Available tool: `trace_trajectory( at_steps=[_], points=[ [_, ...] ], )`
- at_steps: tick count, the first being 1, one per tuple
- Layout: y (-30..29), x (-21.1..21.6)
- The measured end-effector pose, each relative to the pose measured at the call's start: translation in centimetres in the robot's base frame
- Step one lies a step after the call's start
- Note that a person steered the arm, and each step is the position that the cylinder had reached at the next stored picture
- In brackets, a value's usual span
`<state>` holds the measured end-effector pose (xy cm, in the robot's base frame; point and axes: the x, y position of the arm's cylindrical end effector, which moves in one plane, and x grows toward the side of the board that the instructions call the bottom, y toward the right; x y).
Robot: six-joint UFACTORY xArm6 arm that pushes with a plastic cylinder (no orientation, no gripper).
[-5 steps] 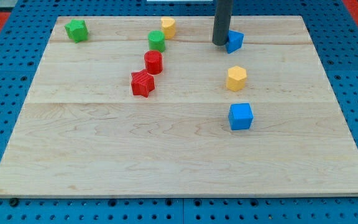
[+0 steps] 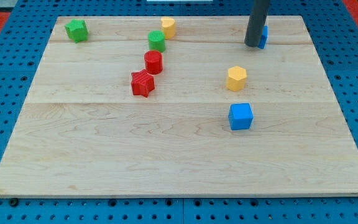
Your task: Drag the blue triangle to the top right side of the board
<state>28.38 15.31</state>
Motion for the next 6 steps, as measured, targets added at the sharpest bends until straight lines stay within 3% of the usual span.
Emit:
trace_trajectory(
  at_steps=[2,4,6],
  points=[
    [2.5,1.0],
    [2.6,-4.2],
    [2.1,-0.5]
  ],
)
